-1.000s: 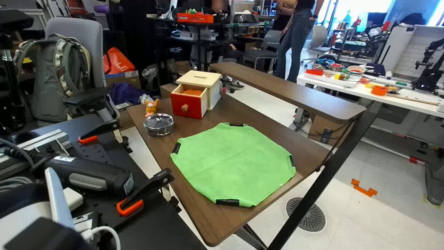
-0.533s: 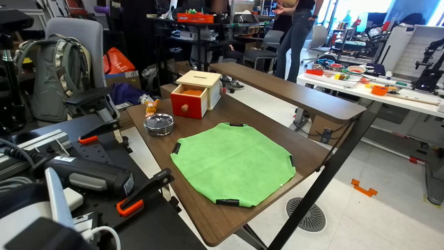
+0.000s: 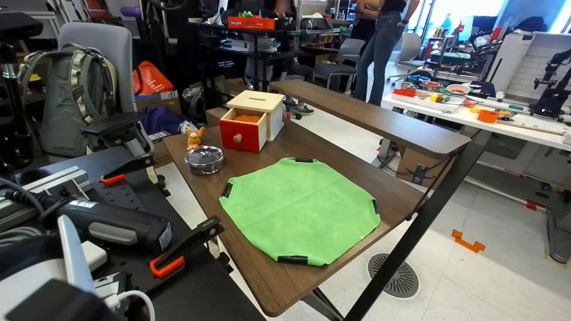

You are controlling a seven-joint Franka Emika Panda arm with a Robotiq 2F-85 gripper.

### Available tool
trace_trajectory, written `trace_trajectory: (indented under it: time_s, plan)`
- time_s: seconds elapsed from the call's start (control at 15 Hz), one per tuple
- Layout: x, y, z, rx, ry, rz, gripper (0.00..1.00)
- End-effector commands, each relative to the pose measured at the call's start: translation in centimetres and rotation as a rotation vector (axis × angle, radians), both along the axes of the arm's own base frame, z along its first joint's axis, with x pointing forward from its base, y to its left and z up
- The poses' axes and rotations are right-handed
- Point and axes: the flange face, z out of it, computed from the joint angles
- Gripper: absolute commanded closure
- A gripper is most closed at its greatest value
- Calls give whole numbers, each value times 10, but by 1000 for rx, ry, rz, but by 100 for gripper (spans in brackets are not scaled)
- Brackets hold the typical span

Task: Move the orange toy to the right, move it back to the left and slide the green cloth to the left

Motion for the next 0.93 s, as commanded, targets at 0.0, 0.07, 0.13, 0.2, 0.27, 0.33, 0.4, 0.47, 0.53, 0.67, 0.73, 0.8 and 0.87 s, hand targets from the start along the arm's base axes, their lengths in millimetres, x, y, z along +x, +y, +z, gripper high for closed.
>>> trace_trajectory:
  time_s: [0.0, 0.07, 0.13, 0.2, 0.27, 0.33, 0.4, 0.47, 0.53, 0.67, 0.73, 0.8, 0.87]
  plan:
    - [27, 21, -46, -52, -39, -30, 0]
    - [31, 25, -58, -69, -43, -37, 0]
    - [36, 29, -72, -85, -42, -37, 0]
    - [40, 32, -83, -98, -38, -37, 0]
    - [44, 35, -95, -112, -33, -36, 0]
    - [47, 38, -106, -125, -22, -36, 0]
    - [51, 40, -116, -137, -6, -32, 0]
    - [54, 42, -125, -144, 4, -31, 0]
    - [58, 44, -136, -152, 14, -27, 0]
    - [61, 50, -153, -165, 33, -21, 0]
    - [62, 51, -163, -178, 41, -16, 0]
    - [60, 54, -171, -191, 46, -12, 0]
    - [59, 55, -179, -202, 51, -6, 0]
